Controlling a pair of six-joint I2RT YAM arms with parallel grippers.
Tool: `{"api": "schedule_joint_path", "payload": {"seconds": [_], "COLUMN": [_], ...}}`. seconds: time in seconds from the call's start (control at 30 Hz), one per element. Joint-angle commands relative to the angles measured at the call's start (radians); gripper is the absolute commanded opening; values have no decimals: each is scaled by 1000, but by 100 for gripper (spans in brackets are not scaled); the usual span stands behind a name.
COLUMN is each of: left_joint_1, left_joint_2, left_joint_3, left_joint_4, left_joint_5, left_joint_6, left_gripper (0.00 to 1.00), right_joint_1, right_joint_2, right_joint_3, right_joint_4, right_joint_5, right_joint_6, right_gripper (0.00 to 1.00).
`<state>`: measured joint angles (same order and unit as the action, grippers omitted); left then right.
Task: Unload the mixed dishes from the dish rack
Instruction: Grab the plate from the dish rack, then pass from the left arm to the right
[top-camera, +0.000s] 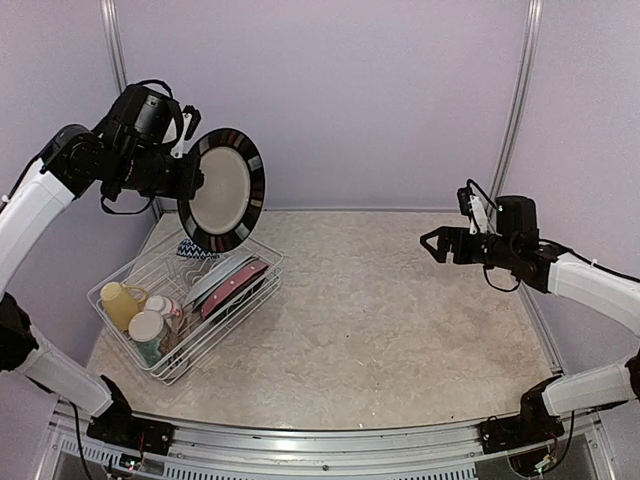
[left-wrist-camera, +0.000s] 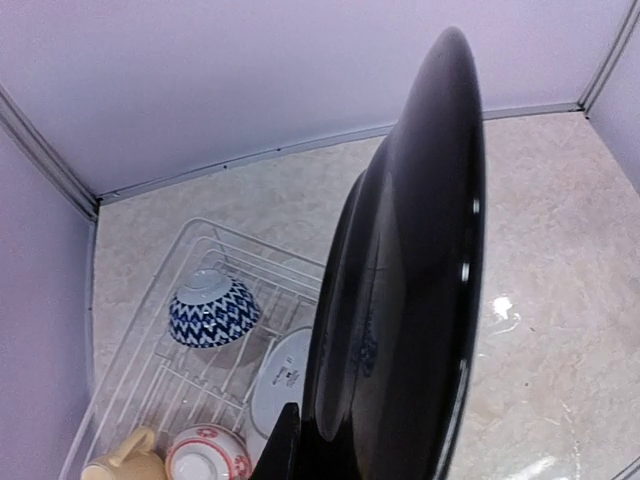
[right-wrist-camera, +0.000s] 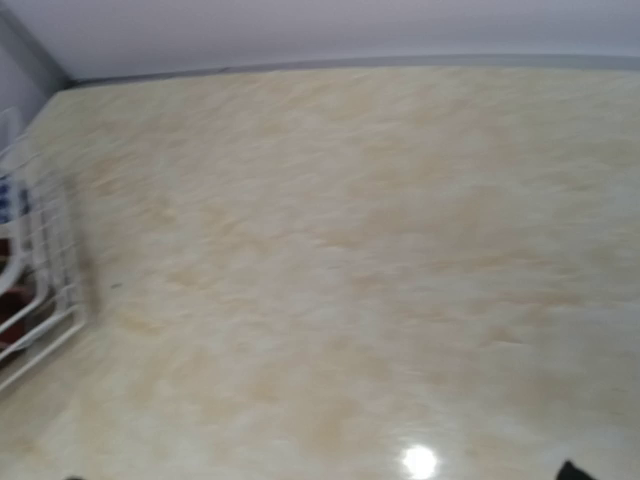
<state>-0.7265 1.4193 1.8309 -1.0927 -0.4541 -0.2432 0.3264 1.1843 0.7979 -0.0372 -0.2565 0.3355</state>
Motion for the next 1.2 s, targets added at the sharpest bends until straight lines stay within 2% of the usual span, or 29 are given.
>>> {"api": "schedule_joint_path", "payload": {"seconds": [0.0, 0.17, 0.3, 0.47, 0.6, 0.7, 0.77, 1.0, 1.13, 1.17], "left_joint_1": [87, 158, 160, 142, 96, 68, 51, 47, 64, 68], "left_joint_2": [-90, -122, -95, -37, 19, 73, 107, 161, 165, 165], "left_joint_3": [-104, -273, -381, -487, -497, -484, -463, -423, -428, -429], "left_joint_4": [263, 442, 574, 738, 774, 794, 797, 759, 746, 741], "left_joint_5": [432, 764, 930, 1058, 1070, 1099, 1114, 1141, 1165, 1167], "left_joint_6": [-137, -255, -340, -430, -432, -436, -432, -406, -411, -412], "left_gripper": [0, 0, 0, 0, 0, 0, 0, 0, 0, 2], "right_joint_1": [53, 114, 154, 190, 203, 221, 228, 230, 228, 228], "right_joint_2": [51, 113, 189, 266, 319, 347, 369, 415, 437, 442], "right_joint_3": [41, 31, 24, 9, -24, -31, -28, -68, -71, -72], "right_joint_4": [80, 268, 420, 535, 676, 711, 719, 895, 957, 969], "right_joint_5": [-101, -293, -407, -463, -523, -526, -537, -616, -647, -652], "right_joint_6": [59, 182, 295, 382, 483, 514, 525, 645, 678, 687], "right_gripper": [100, 100, 99, 95, 86, 79, 71, 32, 0, 0]}}
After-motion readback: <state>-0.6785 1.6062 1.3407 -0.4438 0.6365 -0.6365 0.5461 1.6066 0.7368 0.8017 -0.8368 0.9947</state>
